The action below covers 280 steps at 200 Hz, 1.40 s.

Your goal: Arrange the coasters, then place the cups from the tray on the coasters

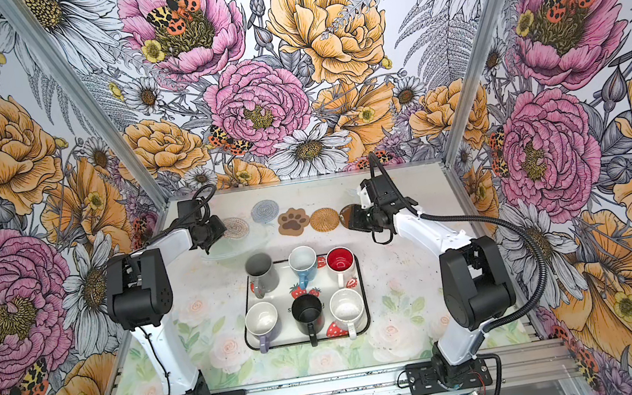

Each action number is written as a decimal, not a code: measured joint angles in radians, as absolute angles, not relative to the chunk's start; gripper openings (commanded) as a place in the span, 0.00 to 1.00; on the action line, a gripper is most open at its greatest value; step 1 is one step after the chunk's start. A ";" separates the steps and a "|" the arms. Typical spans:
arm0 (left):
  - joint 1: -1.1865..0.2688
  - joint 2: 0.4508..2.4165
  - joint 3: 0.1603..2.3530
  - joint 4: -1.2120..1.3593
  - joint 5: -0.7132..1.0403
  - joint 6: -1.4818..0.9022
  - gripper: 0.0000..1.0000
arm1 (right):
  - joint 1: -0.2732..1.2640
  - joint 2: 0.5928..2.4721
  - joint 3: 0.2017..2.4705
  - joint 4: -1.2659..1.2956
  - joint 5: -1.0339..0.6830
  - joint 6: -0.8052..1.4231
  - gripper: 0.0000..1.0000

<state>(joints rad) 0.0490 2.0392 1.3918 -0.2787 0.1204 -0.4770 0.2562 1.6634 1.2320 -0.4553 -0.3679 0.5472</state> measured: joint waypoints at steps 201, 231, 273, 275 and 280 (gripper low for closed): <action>-0.045 1.942 1.501 -0.354 -0.015 -0.426 0.53 | 0.281 1.699 1.267 -0.481 -0.361 0.553 0.01; -0.131 2.017 1.656 -0.358 -0.014 -0.385 0.48 | 0.281 1.699 1.267 -0.481 -0.361 0.553 0.01; -0.223 2.221 1.827 -0.382 -0.024 -0.347 0.47 | 0.281 1.697 1.267 -0.482 -0.361 0.545 0.02; -0.225 2.229 1.834 -0.384 -0.024 -0.346 0.47 | 0.281 1.697 1.267 -0.482 -0.361 0.544 0.02; -0.235 2.260 1.861 -0.391 -0.027 -0.341 0.47 | 0.281 1.696 1.267 -0.483 -0.361 0.542 0.02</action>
